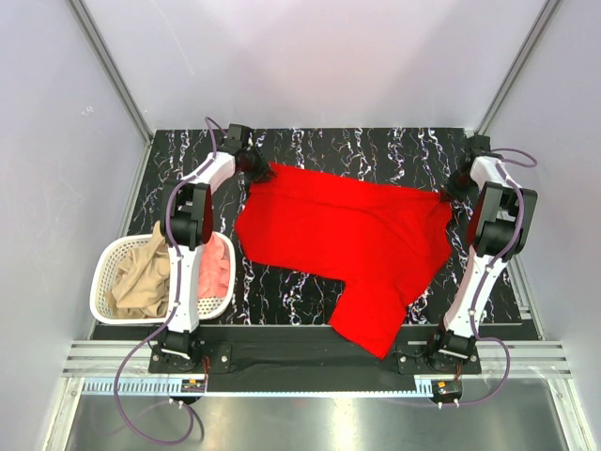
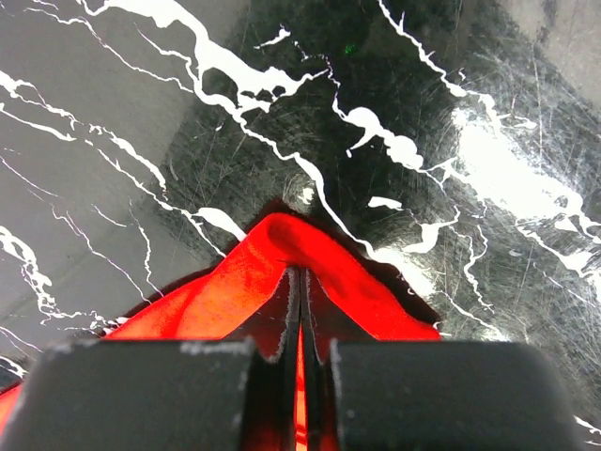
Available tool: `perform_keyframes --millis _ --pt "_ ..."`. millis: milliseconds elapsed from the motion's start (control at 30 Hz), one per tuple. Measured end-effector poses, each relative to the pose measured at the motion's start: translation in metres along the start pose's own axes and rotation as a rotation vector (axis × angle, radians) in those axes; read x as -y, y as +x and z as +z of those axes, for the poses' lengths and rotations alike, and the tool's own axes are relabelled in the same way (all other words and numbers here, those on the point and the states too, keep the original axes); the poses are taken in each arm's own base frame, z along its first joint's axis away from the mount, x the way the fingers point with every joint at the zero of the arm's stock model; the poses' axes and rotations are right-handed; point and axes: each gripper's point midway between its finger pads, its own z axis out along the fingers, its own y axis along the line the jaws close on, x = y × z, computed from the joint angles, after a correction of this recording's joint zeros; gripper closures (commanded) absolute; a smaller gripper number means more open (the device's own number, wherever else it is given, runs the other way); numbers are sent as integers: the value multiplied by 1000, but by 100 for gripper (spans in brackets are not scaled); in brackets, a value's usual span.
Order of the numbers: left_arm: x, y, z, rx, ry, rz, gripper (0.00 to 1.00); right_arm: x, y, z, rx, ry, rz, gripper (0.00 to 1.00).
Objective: Fold and stack the t-shirts
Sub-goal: Fold the tshirt
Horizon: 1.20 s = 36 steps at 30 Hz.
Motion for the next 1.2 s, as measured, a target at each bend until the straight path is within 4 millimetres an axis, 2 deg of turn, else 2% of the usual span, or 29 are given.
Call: perform_keyframes --millis 133,233,300,433,567,633,667,700,733,800,833,967,1033,1133,1200 --pt "0 -1 0 4 2 0 67 -6 -7 5 5 -2 -1 100" --pt "0 -2 -4 18 5 -3 63 -19 -25 13 32 -24 -4 100" --pt "2 -4 -14 35 15 -12 62 -29 -37 19 56 -45 -7 100" --pt "22 -23 -46 101 65 -21 59 -45 -55 28 96 -89 -7 100" --pt "54 -49 -93 207 142 8 51 -77 -76 40 119 -194 -9 94" --pt "62 -52 -114 237 158 21 49 -93 -86 46 131 -250 -8 79" --pt "64 -50 -120 242 153 31 48 -103 -92 49 139 -280 -5 70" --pt "65 -48 -124 242 148 40 47 -109 -95 53 142 -305 -1 56" --pt "65 -45 -126 243 131 61 46 -117 -98 53 142 -334 3 49" --pt "62 -30 -122 220 87 94 42 -129 -105 48 153 -381 -3 38" --pt "57 -18 -118 196 51 110 41 -132 -106 43 153 -393 -2 29" --pt "29 50 -102 63 -89 180 40 -131 -103 24 129 -383 -2 22" --pt "14 91 -101 -17 -135 225 40 -124 -91 9 95 -354 -9 21" --pt "-1 133 -115 -97 -135 275 40 -119 -76 -26 71 -330 -41 20" --pt "-6 146 -134 -99 -92 295 38 -122 -56 -55 60 -323 -86 19"
